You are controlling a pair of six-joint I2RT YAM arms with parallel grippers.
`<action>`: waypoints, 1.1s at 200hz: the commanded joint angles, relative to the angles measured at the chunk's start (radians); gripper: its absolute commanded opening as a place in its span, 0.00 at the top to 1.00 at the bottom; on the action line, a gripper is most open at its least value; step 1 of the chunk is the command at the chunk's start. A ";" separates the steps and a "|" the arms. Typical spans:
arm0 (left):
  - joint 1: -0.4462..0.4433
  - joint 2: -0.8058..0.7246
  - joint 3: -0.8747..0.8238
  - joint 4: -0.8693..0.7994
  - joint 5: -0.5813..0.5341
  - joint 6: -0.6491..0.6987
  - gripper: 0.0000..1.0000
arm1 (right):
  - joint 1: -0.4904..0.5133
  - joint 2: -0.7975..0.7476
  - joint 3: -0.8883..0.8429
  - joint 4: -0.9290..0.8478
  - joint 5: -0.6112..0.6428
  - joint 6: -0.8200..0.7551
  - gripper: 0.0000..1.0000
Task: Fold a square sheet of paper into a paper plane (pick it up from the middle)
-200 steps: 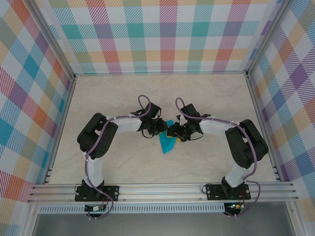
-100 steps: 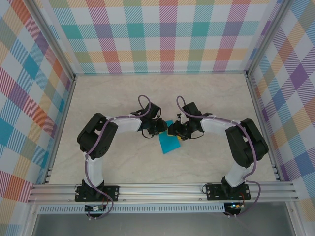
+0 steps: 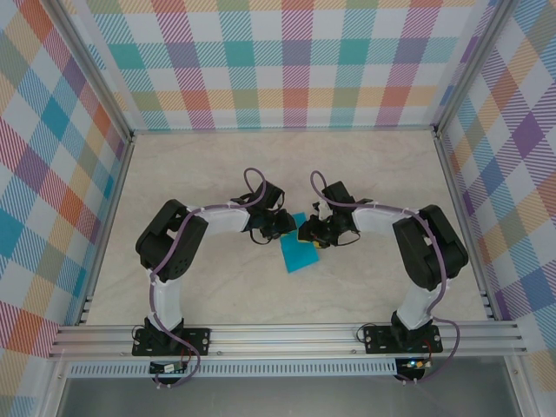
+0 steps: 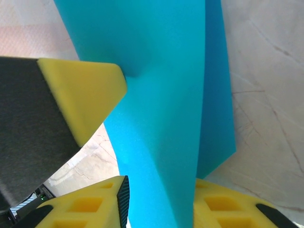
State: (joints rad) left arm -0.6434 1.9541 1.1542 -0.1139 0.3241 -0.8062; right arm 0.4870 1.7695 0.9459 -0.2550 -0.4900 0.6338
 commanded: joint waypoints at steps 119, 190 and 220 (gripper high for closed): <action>0.001 -0.183 -0.085 -0.079 -0.066 0.026 0.66 | -0.008 -0.096 -0.147 0.211 -0.013 0.252 0.91; 0.001 -0.322 -0.171 -0.067 -0.046 -0.005 0.59 | 0.065 -0.222 -0.276 0.276 0.175 0.546 0.90; -0.005 -0.325 -0.205 -0.039 -0.034 -0.024 0.59 | 0.108 -0.208 -0.303 0.324 0.195 0.642 0.89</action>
State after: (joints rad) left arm -0.6437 1.6470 0.9810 -0.1738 0.2714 -0.8055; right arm 0.5663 1.5604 0.6647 0.0086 -0.3389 1.1500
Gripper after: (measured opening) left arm 0.410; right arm 0.108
